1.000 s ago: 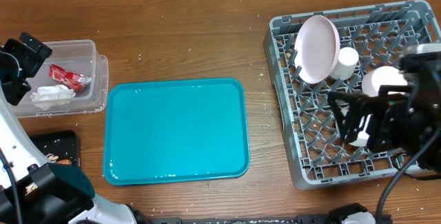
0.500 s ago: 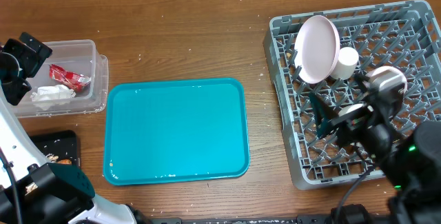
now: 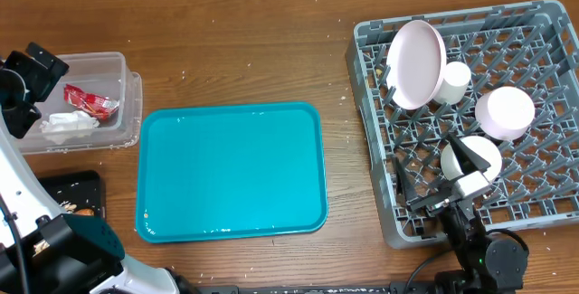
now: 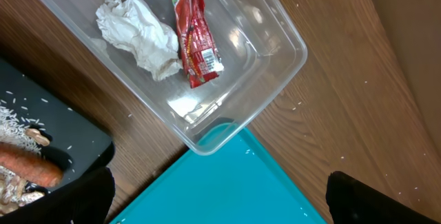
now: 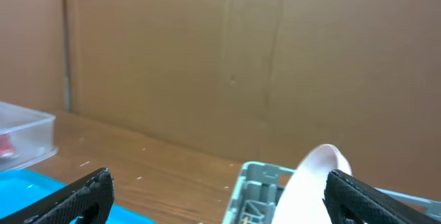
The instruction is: Sort waste into correct bins and load items into the dishwasher
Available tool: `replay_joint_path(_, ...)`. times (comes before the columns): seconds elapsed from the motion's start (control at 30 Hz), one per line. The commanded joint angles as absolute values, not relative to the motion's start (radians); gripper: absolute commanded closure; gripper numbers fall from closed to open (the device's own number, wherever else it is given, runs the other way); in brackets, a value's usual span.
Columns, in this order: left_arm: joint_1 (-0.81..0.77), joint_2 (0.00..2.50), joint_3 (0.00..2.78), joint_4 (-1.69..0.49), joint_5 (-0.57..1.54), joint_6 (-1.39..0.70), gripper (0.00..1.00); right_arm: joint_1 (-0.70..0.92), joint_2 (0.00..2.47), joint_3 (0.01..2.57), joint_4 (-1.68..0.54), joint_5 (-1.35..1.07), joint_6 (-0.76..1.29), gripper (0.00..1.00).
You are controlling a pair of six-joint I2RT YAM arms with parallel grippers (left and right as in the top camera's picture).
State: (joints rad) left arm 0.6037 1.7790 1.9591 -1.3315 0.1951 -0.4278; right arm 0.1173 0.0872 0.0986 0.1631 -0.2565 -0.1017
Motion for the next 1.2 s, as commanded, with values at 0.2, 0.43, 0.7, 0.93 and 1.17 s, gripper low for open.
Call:
replay_joint_path(0.2, 0.600, 1.778, 1.960, -1.331, 0.199, -0.442, 0.00, 0.103, 0.002, 0.006, 0.194, -0.103, -0.101, 0.00)
replay_joint_path(0.43, 0.600, 1.778, 1.960, -1.331, 0.199, -0.442, 0.00, 0.103, 0.002, 0.008, 0.035, -0.098, -0.075, 0.00)
replay_joint_path(0.7, 0.600, 1.778, 1.960, -1.331, 0.199, -0.442, 0.00, 0.103, 0.004, 0.008, -0.075, -0.097, -0.075, 0.00)
replay_joint_path(0.93, 0.600, 1.778, 1.960, -1.331, 0.199, -0.442, 0.00, 0.103, 0.004, 0.008, -0.075, -0.097, -0.075, 0.00)
replay_joint_path(1.17, 0.600, 1.778, 1.960, -1.331, 0.199, -0.442, 0.00, 0.103, 0.004, 0.008, -0.075, -0.097, -0.075, 0.00)
